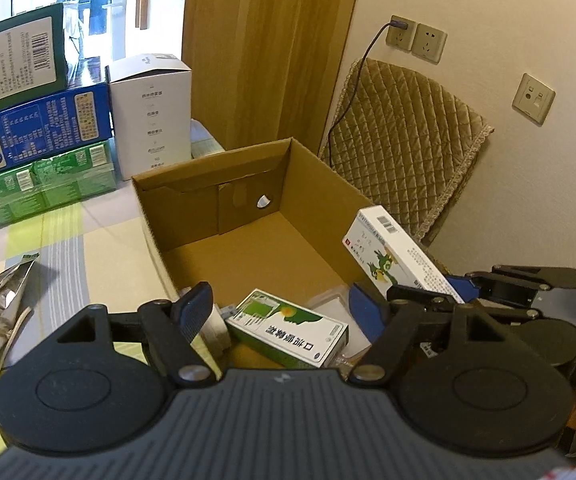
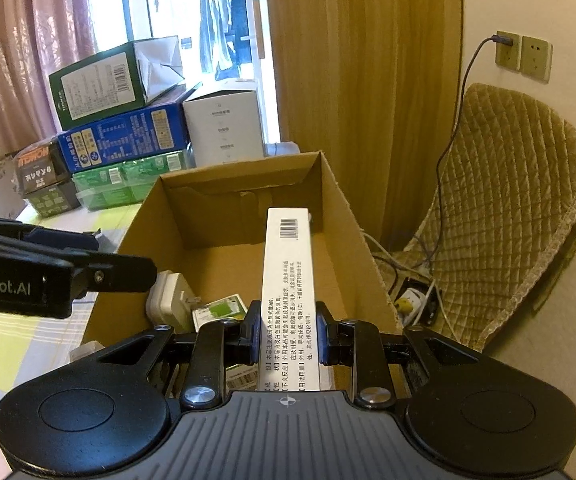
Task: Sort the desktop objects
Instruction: 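Open the left tool over the cardboard box while the right tool holds the white box, then open the right tool to drop the long white box into the cardboard box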
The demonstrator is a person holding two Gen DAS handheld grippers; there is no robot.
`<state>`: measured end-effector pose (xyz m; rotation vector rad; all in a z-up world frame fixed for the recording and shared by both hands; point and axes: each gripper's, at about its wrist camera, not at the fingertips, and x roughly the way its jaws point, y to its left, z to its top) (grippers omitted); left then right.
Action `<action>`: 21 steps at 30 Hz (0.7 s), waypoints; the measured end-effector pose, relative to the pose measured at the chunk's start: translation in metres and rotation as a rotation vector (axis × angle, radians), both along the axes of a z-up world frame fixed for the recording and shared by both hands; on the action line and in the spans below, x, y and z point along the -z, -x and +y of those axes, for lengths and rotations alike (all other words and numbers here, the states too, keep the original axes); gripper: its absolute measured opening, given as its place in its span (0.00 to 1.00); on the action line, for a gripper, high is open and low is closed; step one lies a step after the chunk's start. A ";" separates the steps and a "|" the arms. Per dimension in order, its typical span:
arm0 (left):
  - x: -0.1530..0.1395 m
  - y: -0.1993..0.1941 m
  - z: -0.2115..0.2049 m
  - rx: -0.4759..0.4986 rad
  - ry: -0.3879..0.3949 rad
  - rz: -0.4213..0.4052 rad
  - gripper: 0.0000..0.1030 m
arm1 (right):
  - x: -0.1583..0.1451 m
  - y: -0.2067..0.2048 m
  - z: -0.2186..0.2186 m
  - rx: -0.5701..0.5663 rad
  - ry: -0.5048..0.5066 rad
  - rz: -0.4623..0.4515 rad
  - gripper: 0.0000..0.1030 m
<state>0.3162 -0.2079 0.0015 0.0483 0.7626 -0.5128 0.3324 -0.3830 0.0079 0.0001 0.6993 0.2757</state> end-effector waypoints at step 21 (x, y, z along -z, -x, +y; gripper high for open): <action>-0.006 0.016 0.029 -0.043 -0.006 -0.010 0.71 | -0.013 0.016 -0.001 0.015 -0.061 -0.078 0.65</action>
